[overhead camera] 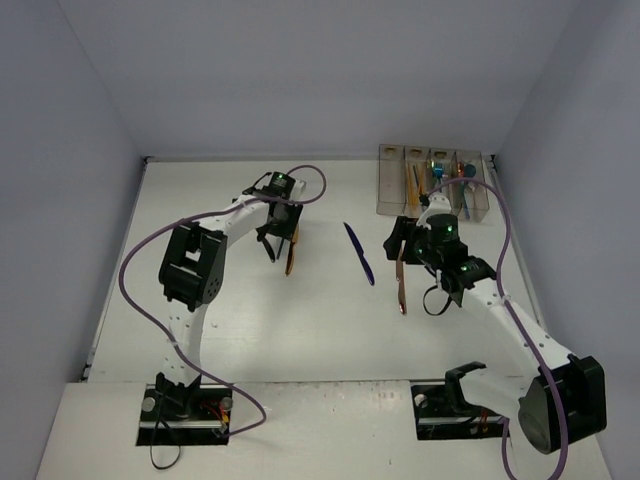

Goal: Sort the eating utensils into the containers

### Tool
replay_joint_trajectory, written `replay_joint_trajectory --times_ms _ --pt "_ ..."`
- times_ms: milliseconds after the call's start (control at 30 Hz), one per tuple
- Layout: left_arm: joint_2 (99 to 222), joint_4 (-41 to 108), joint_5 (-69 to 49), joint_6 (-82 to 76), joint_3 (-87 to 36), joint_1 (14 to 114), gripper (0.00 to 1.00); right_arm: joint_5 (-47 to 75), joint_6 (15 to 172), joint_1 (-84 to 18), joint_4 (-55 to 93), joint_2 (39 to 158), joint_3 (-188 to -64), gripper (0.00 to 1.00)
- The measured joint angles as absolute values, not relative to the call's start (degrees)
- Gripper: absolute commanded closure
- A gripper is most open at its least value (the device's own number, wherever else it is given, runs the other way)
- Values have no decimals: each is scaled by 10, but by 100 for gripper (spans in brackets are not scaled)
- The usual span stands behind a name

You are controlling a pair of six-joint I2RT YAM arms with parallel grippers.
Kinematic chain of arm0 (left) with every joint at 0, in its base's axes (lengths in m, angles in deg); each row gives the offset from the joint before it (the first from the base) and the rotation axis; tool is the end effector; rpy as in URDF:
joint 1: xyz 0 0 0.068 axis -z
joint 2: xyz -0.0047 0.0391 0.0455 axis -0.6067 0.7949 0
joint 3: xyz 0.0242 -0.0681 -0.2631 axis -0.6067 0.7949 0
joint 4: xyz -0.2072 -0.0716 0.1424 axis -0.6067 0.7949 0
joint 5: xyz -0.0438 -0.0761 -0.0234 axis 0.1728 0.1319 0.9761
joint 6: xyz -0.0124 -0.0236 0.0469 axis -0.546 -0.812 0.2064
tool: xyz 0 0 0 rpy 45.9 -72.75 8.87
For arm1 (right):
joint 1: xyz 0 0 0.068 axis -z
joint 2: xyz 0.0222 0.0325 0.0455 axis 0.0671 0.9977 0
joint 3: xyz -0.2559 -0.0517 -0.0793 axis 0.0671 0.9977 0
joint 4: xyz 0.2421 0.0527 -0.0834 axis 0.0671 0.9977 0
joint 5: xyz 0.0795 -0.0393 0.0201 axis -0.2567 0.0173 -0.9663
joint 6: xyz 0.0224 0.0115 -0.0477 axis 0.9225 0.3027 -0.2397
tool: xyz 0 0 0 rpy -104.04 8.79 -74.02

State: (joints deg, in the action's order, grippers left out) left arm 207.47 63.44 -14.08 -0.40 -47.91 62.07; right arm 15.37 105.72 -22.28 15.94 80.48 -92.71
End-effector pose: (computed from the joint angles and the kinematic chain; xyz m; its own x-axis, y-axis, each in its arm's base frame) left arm 0.4236 -0.1980 0.1857 -0.8109 0.2021 -0.5492 0.3326 0.9313 -0.1483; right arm 0.2398 0.0840 0.2827 -0.4204 0.2054 -0.8838 -0.2854 0.8947 0.3437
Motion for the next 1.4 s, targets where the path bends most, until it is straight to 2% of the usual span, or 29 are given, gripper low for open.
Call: replay_joint_trajectory --times_ms 200,367,467,967,1200,1400 --pt "2098 640 -140 -5 -502 615 70 149 1060 -223 158 797 -925 38" --pt "2104 638 -136 -8 -510 613 84 148 1061 -223 158 797 -924 37" --pt "2112 639 -136 -10 -522 613 99 145 1062 -223 158 797 -923 37" --pt "2114 631 -128 -52 -530 612 100 134 1065 -249 158 800 -923 32" --pt "1960 547 -37 -151 -419 609 100 135 1064 -320 157 803 -950 31" --pt "1828 374 43 -273 -322 615 100 138 1067 -390 132 819 -988 31"
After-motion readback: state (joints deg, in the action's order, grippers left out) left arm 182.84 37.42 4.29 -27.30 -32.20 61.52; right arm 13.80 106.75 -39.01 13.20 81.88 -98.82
